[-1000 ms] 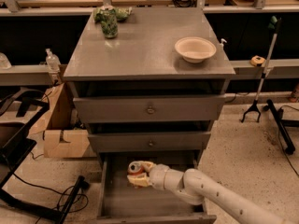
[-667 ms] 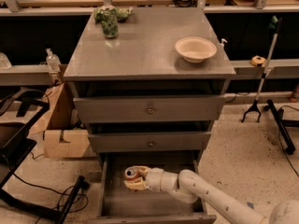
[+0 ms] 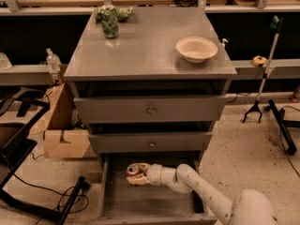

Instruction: Place coke can into bottom drawer

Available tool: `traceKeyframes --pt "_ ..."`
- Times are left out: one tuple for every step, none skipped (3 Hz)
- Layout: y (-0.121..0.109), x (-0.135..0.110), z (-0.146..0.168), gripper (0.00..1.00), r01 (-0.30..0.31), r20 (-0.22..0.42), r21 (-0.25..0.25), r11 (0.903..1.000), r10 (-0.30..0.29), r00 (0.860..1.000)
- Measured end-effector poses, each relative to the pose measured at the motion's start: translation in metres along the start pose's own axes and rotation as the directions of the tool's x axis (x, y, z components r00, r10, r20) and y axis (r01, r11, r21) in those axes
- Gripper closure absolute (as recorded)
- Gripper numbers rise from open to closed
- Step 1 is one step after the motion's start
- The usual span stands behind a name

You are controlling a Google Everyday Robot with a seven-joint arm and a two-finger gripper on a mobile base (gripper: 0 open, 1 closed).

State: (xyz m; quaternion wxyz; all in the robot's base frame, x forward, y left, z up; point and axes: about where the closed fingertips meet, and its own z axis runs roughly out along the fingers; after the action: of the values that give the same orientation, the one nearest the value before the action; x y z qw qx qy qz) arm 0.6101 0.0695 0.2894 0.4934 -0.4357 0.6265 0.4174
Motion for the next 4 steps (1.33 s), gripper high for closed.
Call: traceKeyframes --pt "-0.032 0.018 0.007 1.00 0.003 0.038 0.031 0.9995 -0.004 0.999" --pt "-0.054 0.044 0.013 1.00 -0.012 0.053 0.061 0.9981 0.009 0.999" --pt "-0.059 0.079 0.024 1.00 -0.052 0.052 0.062 0.9967 0.049 0.997" --pt "-0.055 0.100 0.029 1.00 -0.085 0.036 0.053 0.9949 0.084 0.996"
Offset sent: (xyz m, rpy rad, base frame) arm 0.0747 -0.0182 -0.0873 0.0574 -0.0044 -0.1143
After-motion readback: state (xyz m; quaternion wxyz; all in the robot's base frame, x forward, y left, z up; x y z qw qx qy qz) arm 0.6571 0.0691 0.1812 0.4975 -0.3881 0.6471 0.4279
